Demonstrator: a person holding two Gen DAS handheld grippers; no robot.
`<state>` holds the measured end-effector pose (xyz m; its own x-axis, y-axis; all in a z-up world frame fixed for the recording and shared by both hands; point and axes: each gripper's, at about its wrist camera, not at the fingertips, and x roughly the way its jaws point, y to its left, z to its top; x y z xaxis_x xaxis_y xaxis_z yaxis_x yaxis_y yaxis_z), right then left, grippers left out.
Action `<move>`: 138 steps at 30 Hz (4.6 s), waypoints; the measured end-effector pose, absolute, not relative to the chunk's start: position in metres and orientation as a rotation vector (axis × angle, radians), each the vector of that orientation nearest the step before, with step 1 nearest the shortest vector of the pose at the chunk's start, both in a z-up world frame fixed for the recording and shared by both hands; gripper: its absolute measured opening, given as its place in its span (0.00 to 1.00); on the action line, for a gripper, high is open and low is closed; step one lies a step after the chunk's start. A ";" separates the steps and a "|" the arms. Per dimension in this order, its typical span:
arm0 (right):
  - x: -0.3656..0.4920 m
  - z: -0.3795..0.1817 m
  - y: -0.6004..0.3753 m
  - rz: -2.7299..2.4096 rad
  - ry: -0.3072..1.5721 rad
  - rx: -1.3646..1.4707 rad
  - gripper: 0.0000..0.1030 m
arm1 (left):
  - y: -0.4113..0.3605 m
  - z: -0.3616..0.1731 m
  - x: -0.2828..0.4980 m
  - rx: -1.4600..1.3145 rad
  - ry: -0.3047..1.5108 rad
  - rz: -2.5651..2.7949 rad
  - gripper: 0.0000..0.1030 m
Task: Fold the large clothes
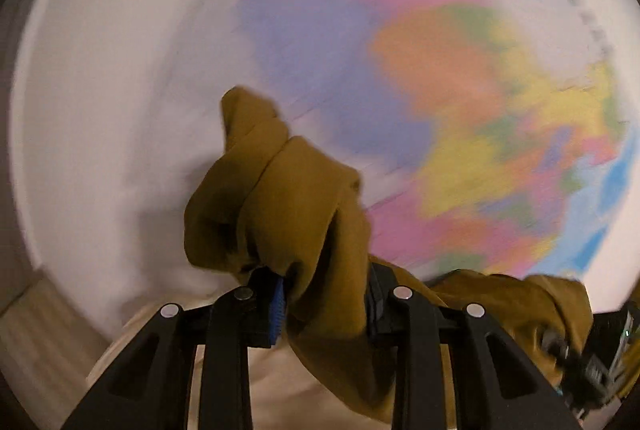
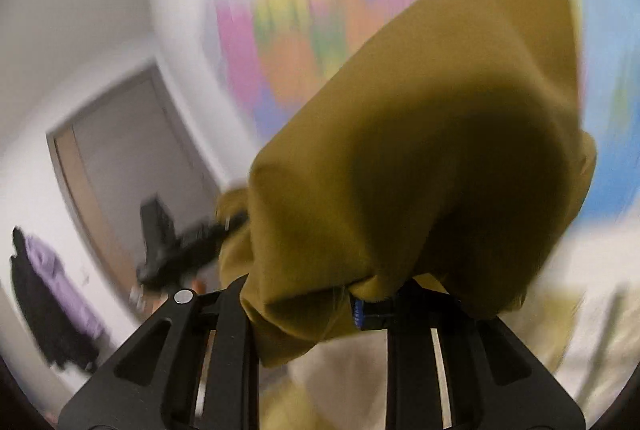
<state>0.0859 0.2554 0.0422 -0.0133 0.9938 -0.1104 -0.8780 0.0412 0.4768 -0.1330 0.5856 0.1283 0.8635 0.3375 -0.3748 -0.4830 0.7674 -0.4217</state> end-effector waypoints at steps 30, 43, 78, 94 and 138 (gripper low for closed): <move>0.111 -0.031 0.205 1.438 0.714 0.177 0.09 | 0.603 -0.035 -0.171 -0.699 0.609 0.583 0.57; 0.114 -0.075 0.204 1.223 0.908 0.042 0.37 | 0.550 -0.010 -0.206 -0.467 0.557 0.740 0.64; 0.050 -0.040 0.244 1.248 0.570 -0.170 0.59 | 0.435 -0.016 -0.137 -0.233 0.565 0.557 0.88; 0.046 -0.074 0.272 1.199 0.600 -0.276 0.64 | 0.408 -0.045 -0.112 -0.201 0.632 0.575 0.93; -0.021 -0.067 0.191 1.222 0.447 -0.190 0.94 | 0.333 -0.020 -0.175 -0.257 0.550 0.685 0.93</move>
